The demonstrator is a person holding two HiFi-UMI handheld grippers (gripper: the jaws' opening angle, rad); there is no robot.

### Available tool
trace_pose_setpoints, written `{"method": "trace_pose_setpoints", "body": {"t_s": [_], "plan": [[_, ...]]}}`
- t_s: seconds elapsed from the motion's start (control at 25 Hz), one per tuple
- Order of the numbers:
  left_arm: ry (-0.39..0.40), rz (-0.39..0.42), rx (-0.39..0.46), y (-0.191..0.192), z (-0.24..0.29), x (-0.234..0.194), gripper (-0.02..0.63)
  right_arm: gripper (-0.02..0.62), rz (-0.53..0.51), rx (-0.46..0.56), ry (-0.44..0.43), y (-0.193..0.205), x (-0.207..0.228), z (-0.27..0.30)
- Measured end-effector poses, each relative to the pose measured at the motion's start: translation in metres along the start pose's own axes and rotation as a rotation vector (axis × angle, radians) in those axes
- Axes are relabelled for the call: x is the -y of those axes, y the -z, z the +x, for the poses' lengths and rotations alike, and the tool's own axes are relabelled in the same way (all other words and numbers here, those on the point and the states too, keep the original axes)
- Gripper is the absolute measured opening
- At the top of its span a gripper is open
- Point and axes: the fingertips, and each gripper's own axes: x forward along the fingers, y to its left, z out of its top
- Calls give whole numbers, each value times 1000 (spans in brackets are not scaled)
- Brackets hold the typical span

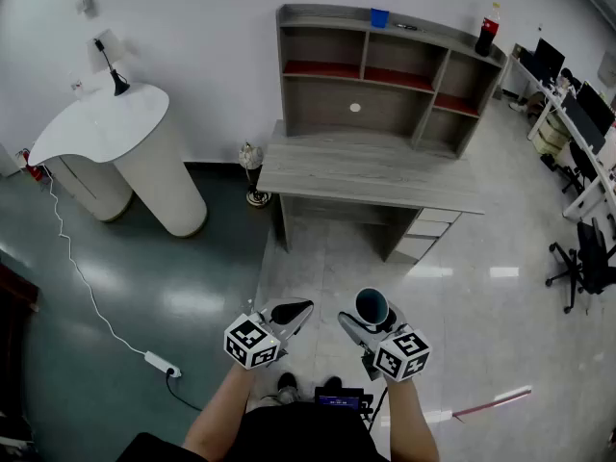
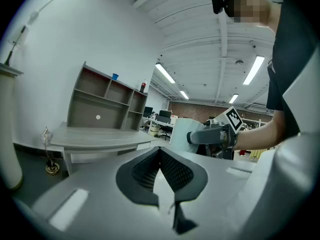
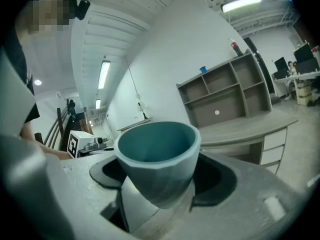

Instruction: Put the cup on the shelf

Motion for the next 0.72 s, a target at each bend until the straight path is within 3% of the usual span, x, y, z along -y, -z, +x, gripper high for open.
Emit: {"method": "trace_pose_setpoints", "body": {"t_s": [0.72], "plan": [[22,30,-7,-3,4,14,-2,379,-25,11,-25,-8,-7,-12]]}}
